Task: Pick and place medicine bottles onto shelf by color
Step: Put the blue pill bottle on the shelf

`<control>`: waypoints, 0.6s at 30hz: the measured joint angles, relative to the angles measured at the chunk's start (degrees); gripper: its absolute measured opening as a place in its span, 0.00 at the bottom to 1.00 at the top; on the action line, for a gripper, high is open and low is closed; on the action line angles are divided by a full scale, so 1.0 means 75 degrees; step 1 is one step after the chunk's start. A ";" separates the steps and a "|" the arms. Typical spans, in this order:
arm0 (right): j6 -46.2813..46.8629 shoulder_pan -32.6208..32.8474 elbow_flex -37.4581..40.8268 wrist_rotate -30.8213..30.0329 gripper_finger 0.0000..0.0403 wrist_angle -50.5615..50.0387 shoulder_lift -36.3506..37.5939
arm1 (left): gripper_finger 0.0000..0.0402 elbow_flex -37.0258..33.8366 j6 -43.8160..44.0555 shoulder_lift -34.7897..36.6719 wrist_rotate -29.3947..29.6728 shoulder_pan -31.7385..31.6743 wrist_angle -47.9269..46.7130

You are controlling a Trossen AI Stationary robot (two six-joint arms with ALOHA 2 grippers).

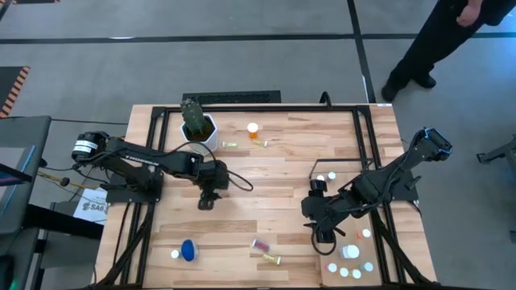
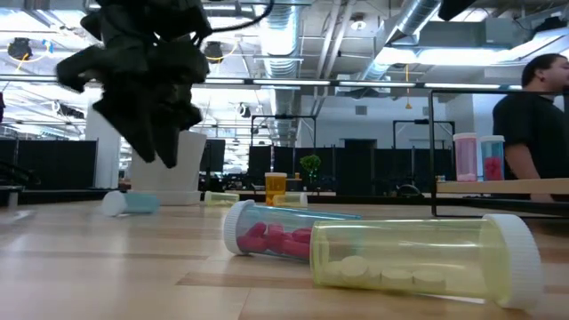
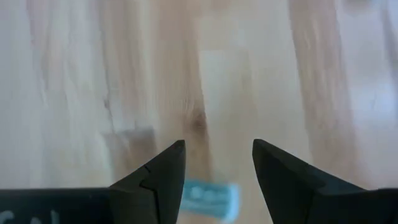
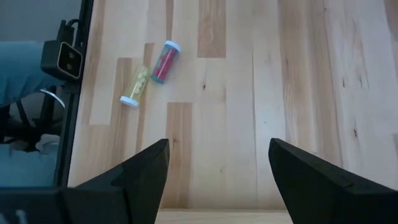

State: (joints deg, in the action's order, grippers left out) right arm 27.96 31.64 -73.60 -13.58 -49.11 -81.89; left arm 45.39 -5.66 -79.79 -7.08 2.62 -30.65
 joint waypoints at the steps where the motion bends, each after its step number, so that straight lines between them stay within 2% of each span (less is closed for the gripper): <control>1: 0.0060 -0.0009 0.0000 0.0000 0.74 -0.0018 0.0000 | 0.43 0.0000 -0.0692 0.0000 0.0016 0.0005 -0.0090; 8: 0.0083 -0.0108 0.0000 0.0015 0.74 -0.0011 0.0000 | 0.44 0.0000 -0.4501 -0.0001 0.0695 0.0016 -0.0521; 15: 0.0090 -0.0308 0.0000 0.0017 0.74 0.0063 0.0000 | 0.44 0.0005 -0.6242 -0.0730 0.0813 -0.0035 -0.0882; 18: 0.0088 -0.0401 -0.0003 0.0017 0.74 0.0089 0.0003 | 0.44 0.0000 -0.6909 -0.1156 0.1194 0.0023 -0.0831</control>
State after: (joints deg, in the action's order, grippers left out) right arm 28.62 28.63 -73.63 -13.45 -48.45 -81.87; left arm 45.39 -57.48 -88.46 1.88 2.79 -36.88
